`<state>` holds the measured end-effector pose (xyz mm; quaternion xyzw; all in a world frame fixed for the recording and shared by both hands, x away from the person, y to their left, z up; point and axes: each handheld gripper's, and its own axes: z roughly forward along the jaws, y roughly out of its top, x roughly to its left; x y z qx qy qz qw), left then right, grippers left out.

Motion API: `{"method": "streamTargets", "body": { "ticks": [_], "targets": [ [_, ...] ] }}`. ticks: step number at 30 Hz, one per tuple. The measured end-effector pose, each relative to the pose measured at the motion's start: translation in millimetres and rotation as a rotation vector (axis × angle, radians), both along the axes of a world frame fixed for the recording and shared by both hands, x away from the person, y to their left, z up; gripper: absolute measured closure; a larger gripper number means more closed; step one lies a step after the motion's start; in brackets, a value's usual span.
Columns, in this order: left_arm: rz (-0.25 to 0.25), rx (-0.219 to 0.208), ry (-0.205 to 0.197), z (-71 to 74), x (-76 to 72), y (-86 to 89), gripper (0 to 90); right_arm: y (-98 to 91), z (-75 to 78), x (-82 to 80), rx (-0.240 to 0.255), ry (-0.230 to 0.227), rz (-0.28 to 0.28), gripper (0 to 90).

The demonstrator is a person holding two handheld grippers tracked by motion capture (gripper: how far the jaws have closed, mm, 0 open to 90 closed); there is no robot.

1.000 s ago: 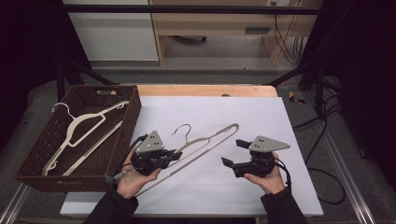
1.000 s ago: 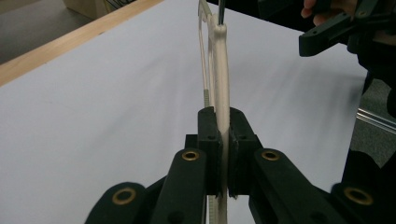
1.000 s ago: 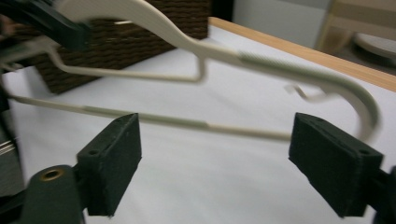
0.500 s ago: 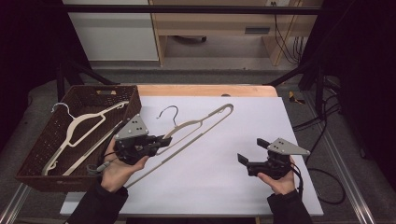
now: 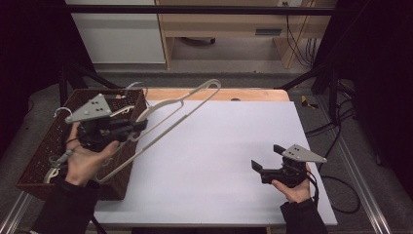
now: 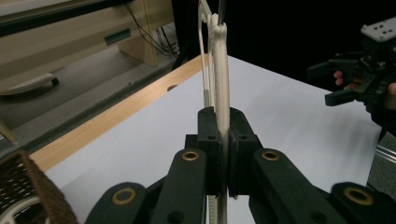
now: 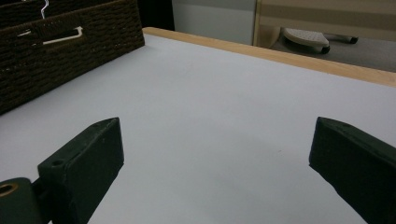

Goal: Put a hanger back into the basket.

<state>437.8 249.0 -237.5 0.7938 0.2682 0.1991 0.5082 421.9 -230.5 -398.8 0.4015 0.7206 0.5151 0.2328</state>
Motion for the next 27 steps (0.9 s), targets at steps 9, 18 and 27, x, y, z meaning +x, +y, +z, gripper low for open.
{"method": "streamTargets", "body": {
  "ticks": [9, 18, 27],
  "targets": [
    [0.058, 0.015, -0.019, 15.5, 13.8, 53.7, 86.0, -1.3, 0.7, 0.0, 0.010, 0.009, -0.019, 3.1],
    [0.090, 0.029, 0.000, 6.0, 30.7, 89.6, 86.0, -2.9, 1.0, 0.5, -0.008, 0.005, -0.017, 2.8],
    [0.128, 0.042, 0.030, -11.3, 47.2, 117.3, 86.0, -3.7, 0.7, 0.7, -0.010, 0.009, -0.016, 2.4]
  ]
}}
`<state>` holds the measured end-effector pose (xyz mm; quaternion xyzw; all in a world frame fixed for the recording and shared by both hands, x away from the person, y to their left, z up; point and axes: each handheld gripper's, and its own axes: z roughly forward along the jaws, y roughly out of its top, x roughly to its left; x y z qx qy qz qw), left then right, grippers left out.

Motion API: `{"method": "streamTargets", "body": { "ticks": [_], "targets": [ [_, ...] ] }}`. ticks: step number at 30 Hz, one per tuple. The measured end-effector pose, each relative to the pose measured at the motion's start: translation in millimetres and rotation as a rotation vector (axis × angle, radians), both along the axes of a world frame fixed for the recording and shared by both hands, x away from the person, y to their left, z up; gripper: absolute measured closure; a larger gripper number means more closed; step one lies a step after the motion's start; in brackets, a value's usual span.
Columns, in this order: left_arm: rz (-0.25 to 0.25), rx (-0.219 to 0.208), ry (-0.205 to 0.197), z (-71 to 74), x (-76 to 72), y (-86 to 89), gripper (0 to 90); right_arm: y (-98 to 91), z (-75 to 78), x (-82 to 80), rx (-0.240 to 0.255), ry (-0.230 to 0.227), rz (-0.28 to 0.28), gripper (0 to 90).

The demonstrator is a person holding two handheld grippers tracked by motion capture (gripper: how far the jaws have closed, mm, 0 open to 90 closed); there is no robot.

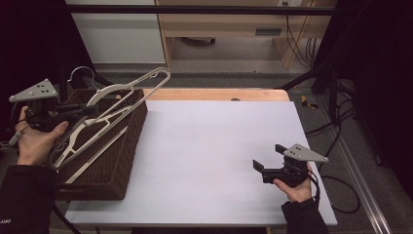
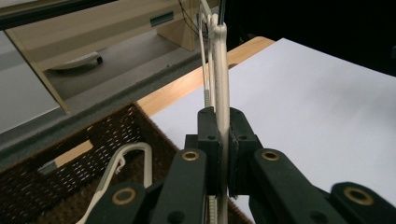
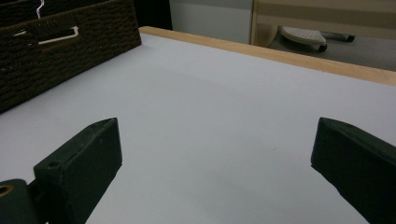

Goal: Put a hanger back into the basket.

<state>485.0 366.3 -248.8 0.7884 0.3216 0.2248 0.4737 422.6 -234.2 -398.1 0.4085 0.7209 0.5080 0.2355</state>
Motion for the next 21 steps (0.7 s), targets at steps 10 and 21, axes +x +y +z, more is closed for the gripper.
{"method": "streamTargets", "body": {
  "ticks": [10, 21],
  "targets": [
    [0.062, 0.011, 0.046, -23.6, 14.6, 35.7, 86.0, 0.0, -0.9, 0.5, -0.007, 0.003, 0.008, 2.1],
    [0.114, 0.027, 0.095, -50.9, 21.7, 63.2, 86.1, 1.2, -3.0, 2.0, -0.007, 0.010, 0.001, 2.2]
  ]
}}
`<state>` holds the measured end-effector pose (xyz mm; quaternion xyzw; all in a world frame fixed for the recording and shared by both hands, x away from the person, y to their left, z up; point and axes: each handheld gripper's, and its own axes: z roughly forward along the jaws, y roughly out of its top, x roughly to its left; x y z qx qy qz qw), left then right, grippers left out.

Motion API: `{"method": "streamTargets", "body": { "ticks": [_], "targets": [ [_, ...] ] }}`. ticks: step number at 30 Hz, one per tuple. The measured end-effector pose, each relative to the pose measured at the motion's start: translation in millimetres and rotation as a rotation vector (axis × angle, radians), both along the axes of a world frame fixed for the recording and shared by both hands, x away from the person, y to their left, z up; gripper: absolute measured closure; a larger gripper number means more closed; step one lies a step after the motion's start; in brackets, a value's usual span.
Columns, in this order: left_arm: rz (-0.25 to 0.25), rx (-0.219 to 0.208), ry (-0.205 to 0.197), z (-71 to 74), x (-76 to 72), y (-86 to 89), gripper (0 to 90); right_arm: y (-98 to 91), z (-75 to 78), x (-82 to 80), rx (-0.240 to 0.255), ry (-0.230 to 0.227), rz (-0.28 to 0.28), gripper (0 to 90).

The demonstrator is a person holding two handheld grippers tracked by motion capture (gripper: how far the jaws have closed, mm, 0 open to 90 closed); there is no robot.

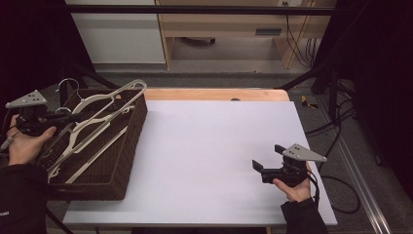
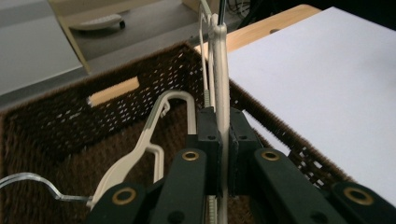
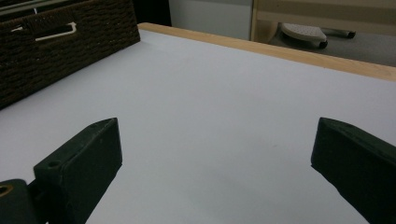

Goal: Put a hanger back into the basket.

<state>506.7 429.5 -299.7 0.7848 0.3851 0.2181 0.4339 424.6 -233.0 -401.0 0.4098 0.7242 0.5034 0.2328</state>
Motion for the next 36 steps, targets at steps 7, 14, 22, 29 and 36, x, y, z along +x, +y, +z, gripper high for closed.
{"method": "streamTargets", "body": {
  "ticks": [7, 14, 22, 29, 36],
  "targets": [
    [0.033, 0.003, 0.009, -11.7, -2.9, 13.8, 86.1, -0.2, -0.4, 0.2, 0.004, 0.005, 0.001, 2.1],
    [0.044, 0.011, 0.069, -31.2, -4.1, 16.4, 86.1, -0.8, 2.3, -1.4, 0.006, -0.008, 0.015, 1.5],
    [0.049, -0.017, 0.141, -55.7, 0.2, 8.0, 86.1, -1.7, 2.9, -1.6, 0.009, -0.007, 0.009, 1.3],
    [0.080, -0.048, 0.227, -73.6, 3.2, 11.7, 85.7, -1.6, 2.8, -1.3, 0.008, -0.003, 0.013, 1.5],
    [0.185, -0.022, 0.269, -78.4, 4.9, 14.7, 82.9, -1.1, 2.1, -0.8, 0.006, -0.002, 0.019, 1.6]
  ]
}}
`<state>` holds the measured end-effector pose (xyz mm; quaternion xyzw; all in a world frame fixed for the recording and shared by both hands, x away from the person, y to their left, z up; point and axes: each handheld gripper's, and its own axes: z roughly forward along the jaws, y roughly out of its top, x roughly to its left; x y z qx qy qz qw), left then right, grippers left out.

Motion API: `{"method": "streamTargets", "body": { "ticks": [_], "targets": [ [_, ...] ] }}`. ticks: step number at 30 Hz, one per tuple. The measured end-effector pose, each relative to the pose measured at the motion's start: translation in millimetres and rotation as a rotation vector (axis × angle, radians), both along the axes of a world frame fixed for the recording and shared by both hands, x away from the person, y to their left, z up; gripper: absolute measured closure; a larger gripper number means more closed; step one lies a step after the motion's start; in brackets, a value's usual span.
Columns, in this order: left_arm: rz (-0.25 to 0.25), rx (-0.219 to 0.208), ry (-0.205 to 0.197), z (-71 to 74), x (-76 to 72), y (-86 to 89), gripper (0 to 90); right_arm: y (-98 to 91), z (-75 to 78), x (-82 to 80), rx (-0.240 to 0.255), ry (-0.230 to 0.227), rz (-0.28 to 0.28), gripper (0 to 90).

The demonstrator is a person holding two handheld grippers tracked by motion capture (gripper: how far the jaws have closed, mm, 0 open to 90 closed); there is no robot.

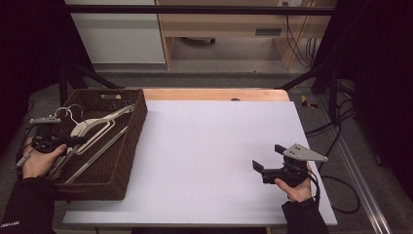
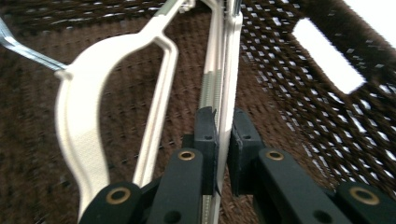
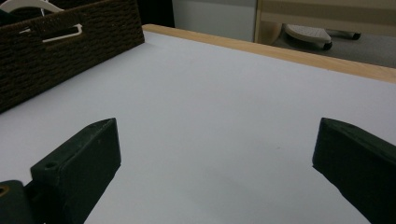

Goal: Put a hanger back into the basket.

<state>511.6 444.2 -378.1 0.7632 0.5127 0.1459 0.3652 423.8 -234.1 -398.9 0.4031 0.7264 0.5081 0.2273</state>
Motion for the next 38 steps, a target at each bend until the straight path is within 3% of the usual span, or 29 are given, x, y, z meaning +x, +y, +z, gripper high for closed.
{"method": "streamTargets", "body": {
  "ticks": [2, 5, 8, 10, 12, 14, 18, 25, 30, 35, 38],
  "targets": [
    [0.034, 0.054, -0.004, 1.5, -2.2, -0.5, 80.6, 0.4, -0.4, 0.4, -0.004, 0.004, -0.004, 1.6],
    [0.132, 0.081, -0.066, 4.8, -9.4, 1.2, 69.4, -0.7, -0.4, 0.6, 0.002, 0.004, -0.004, 1.6],
    [0.163, 0.032, -0.126, 9.1, -19.1, 4.1, 66.1, -0.9, -0.3, 0.5, 0.001, 0.006, -0.008, 1.6],
    [0.153, -0.019, -0.170, 14.2, -26.3, 3.7, 64.1, -0.8, -0.2, 0.3, -0.003, 0.005, -0.003, 1.6],
    [0.159, -0.039, -0.218, 20.2, -33.8, -1.2, 59.7, -0.3, -0.3, 0.6, -0.001, 0.005, -0.005, 1.6],
    [0.140, -0.092, -0.256, 25.8, -40.8, -7.7, 54.5, -0.5, -0.4, 0.6, 0.005, 0.007, -0.003, 1.6],
    [0.104, -0.145, -0.347, 36.6, -56.2, -29.7, 47.0, -1.6, 0.5, -0.1, 0.008, 0.001, -0.006, 1.6],
    [0.024, -0.194, -0.443, 44.0, -75.3, -73.2, 30.8, -3.1, 3.1, -1.9, 0.018, -0.013, -0.004, 1.6],
    [-0.062, -0.222, -0.461, 39.7, -81.5, -109.5, 17.1, -3.2, 3.4, -2.5, 0.029, -0.017, 0.002, 1.6],
    [-0.111, -0.223, -0.444, 30.4, -86.7, -140.0, 6.6, -4.4, 4.8, -3.9, 0.031, -0.025, 0.003, 1.5],
    [-0.142, -0.227, -0.426, 23.5, -89.2, -151.5, 5.4, -6.6, 6.0, -5.0, 0.039, -0.033, 0.000, 1.5]
  ]
}}
